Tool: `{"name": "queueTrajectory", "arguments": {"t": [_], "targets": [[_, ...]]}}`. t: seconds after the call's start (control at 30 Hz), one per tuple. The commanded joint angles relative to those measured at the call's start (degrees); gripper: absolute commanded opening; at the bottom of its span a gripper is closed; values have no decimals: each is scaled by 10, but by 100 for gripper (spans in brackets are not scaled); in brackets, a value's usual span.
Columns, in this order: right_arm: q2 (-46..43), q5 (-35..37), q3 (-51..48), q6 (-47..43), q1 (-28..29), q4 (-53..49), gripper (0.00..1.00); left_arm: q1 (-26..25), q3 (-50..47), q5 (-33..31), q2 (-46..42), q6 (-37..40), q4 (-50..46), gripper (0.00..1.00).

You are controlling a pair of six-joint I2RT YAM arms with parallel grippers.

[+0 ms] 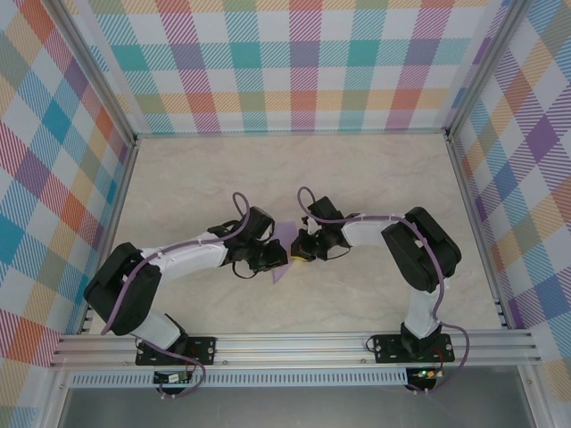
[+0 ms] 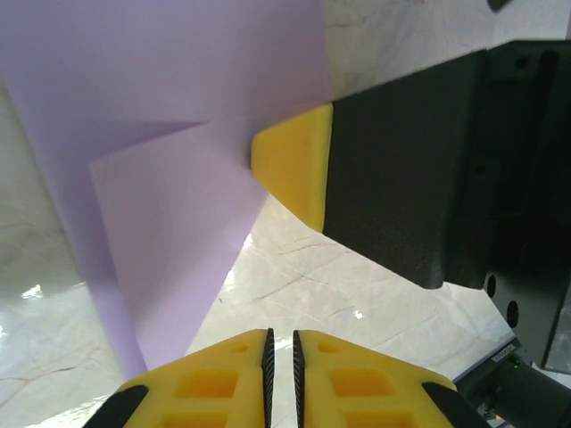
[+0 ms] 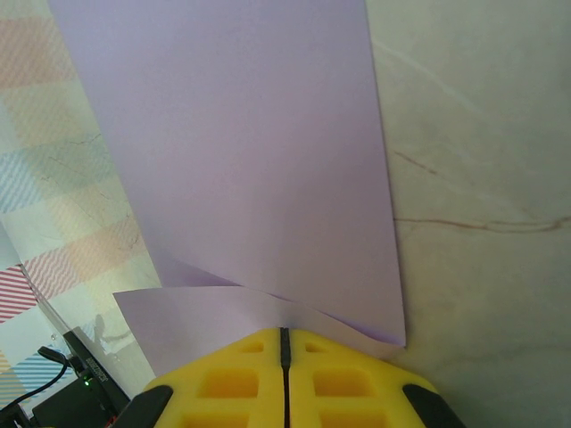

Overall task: Fold a paper plane with a square sheet of paper (pick it up from the middle)
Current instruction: Third fold the triangle at the center of the table.

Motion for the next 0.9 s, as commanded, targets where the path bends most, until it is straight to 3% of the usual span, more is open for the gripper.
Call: {"name": "queueTrajectory", "arguments": {"t": [0.0, 0.87], "targets": [[22, 46, -20, 6, 4, -32, 6, -16, -5, 7, 18, -24, 26, 16], [25, 49, -21, 1, 4, -48, 6, -18, 4, -57, 66, 15, -59, 14]]}}
